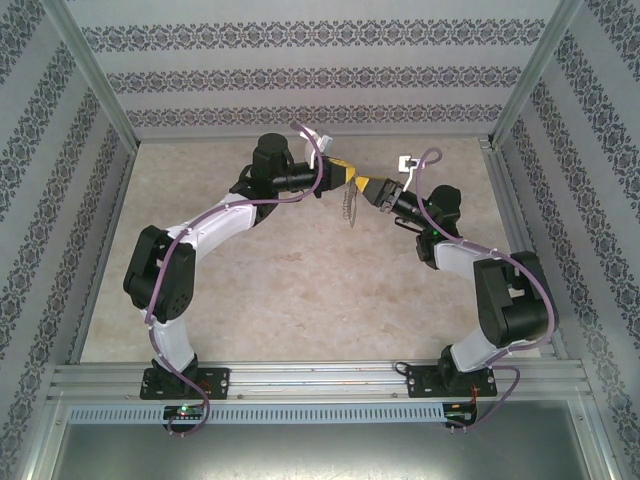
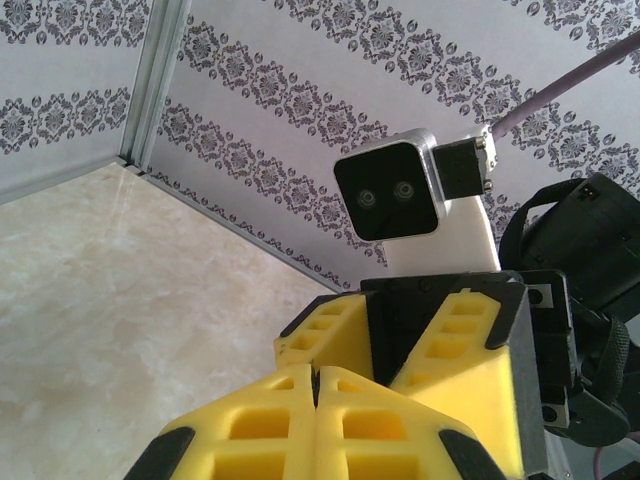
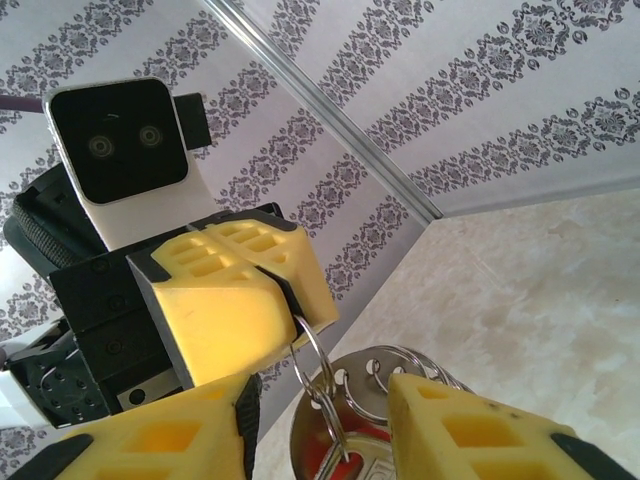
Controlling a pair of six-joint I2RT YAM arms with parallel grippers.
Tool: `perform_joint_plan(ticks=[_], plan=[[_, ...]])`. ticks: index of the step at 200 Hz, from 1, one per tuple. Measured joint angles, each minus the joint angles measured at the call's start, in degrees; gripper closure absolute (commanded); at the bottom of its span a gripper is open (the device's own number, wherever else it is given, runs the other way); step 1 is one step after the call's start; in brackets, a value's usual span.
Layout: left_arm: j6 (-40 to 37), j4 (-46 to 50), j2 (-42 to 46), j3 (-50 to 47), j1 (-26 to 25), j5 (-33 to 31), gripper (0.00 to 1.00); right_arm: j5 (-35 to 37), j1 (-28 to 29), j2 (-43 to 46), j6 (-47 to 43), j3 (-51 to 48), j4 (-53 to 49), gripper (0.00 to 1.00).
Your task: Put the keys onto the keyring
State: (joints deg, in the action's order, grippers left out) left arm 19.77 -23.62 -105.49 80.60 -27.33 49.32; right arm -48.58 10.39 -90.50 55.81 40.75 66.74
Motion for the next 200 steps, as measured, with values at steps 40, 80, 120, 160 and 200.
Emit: perform_joint_plan(ticks=[40, 80, 120, 160, 200], plan=[[0.24, -0.04, 0.0, 0.0, 0.0, 0.2, 1.0, 0.0, 0.37, -0.81, 0.98, 0.46, 0.61, 0.66], [0.72, -0.15, 0.0, 0.0, 0.0, 0.61, 1.0, 0.02, 0.37, -0.85, 1.53, 0.87, 2.05, 0.7], [1.33, -0.79, 0.0, 0.0, 0.0, 0.83, 1.0, 0.0, 0.37, -0.92, 2.38, 1.18, 2.95, 0.82], [1.46, -1.29, 0.0, 0.0, 0.0, 0.72, 1.0, -0.04, 0.33, -0.94, 2.95, 1.18, 3.39, 1.0], [-0.74, -0.66, 0.63, -0.09, -0.09, -1.07, 0.65, 0.0, 0.17, -0.94, 2.78, 1.01, 3.32, 1.0]])
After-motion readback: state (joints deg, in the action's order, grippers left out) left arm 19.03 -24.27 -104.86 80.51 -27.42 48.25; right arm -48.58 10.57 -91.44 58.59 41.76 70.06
